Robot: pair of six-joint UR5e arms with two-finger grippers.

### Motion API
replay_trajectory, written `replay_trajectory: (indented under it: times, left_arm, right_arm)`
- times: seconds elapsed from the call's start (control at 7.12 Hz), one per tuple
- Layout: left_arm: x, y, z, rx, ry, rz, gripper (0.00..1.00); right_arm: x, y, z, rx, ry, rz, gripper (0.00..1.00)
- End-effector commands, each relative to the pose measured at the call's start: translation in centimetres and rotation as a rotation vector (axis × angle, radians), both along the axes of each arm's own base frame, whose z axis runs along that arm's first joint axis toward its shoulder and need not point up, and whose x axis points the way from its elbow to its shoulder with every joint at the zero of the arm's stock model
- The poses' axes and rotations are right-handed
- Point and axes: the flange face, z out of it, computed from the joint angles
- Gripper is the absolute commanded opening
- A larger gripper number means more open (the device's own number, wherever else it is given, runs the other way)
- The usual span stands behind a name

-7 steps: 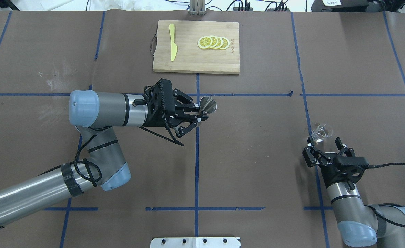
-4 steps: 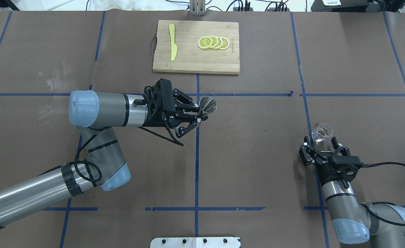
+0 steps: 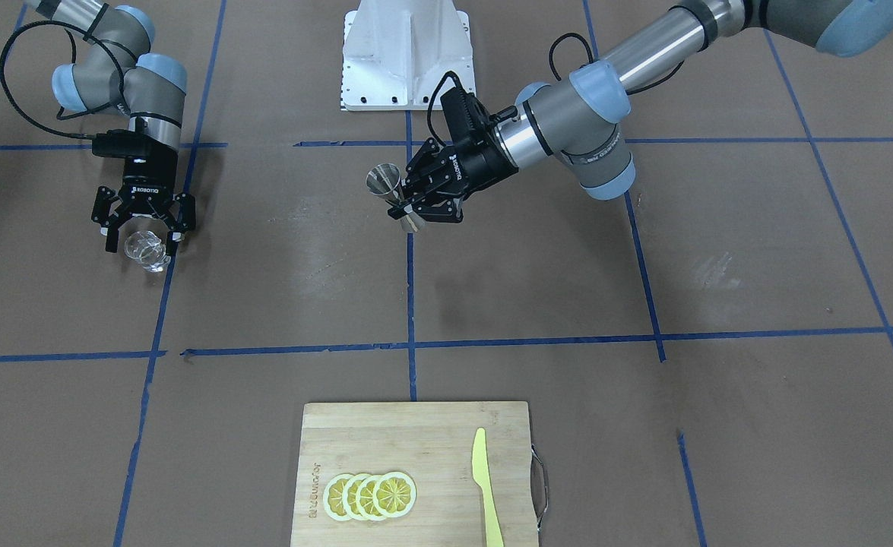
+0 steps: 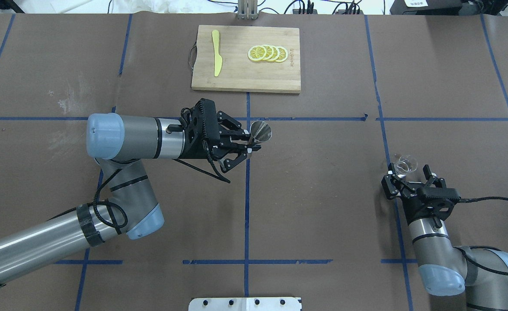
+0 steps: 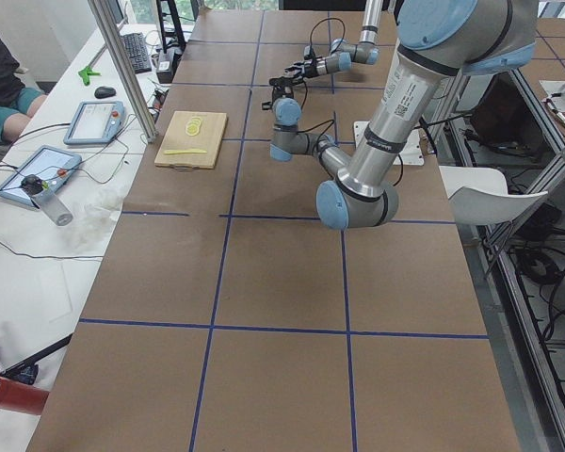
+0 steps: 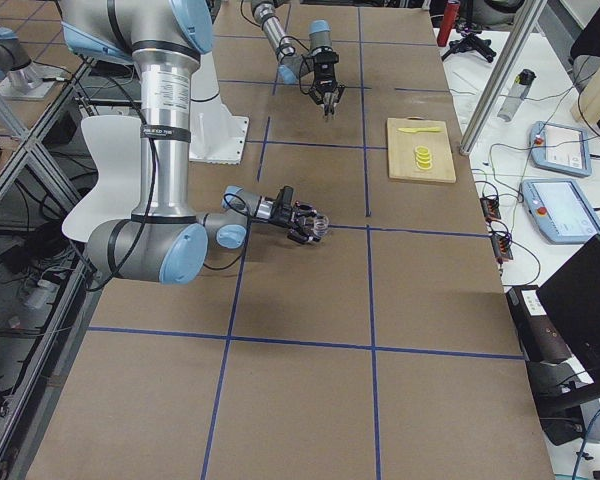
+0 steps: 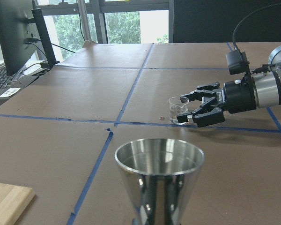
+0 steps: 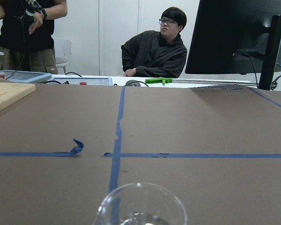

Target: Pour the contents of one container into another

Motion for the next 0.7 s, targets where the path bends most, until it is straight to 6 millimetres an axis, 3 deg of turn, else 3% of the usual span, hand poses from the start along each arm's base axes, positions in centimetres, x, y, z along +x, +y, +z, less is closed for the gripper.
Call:
replay_trajectory:
  times: [0.0, 0.14, 0.56]
  left_arm:
    - [0.0, 0.0, 0.0, 0.0, 0.0, 0.0, 0.0]
    - [0.0, 0.0, 0.0, 0.0, 0.0, 0.0, 0.0]
    - [-0.13, -0.04, -0.04, 0.003, 0.005, -0.002, 0.0]
  right_arm:
    - [-0.08, -0.04, 0.19, -0.002, 0.003, -0.001, 0.89]
    - [-0.15, -0.05, 0.5, -0.004, 0.008, -0.001, 0.75]
    - [-0.69, -0.07, 0.57, -0.001, 0.009, 0.0, 0.72]
